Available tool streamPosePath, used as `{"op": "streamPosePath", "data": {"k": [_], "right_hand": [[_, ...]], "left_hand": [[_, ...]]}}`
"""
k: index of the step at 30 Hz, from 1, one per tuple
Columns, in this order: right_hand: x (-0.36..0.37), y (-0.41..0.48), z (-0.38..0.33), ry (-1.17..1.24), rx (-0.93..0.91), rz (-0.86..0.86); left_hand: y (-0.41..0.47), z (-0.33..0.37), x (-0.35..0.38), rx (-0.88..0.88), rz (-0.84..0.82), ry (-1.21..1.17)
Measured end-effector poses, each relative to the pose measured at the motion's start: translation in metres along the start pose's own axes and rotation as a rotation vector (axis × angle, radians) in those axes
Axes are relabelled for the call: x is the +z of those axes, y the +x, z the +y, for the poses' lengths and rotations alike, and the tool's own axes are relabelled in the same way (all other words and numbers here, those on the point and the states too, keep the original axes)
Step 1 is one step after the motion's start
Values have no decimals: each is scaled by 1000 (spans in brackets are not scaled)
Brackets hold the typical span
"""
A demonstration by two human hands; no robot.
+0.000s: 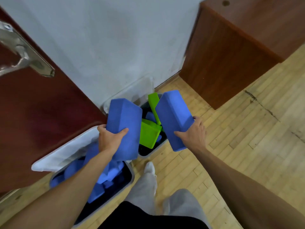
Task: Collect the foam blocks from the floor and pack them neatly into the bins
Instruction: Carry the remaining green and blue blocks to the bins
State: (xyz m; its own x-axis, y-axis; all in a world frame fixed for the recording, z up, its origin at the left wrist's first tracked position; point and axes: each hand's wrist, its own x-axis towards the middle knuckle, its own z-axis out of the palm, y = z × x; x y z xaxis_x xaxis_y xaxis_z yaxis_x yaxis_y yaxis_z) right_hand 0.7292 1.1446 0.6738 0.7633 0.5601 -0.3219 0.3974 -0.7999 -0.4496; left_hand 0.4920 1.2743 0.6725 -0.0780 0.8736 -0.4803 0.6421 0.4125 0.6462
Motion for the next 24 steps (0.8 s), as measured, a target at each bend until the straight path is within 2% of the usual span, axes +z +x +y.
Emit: {"op": "streamPosePath", "data": {"k": [5,11,15,20,24], "right_hand": [[36,70,-3,122,46,-97],[135,154,19,98,-19,-249],[199,197,30,142,-96,-276],[257,233,47,182,-111,-264],[281,238,58,195,-187,-221]], "left_hand": [[49,7,39,-116,8,-23],[123,-62,112,-366,-4,-185],[160,-115,158,-437,20,-354],[202,-164,211,-479,134,-368],[216,-181,246,-531,13,-378]]}}
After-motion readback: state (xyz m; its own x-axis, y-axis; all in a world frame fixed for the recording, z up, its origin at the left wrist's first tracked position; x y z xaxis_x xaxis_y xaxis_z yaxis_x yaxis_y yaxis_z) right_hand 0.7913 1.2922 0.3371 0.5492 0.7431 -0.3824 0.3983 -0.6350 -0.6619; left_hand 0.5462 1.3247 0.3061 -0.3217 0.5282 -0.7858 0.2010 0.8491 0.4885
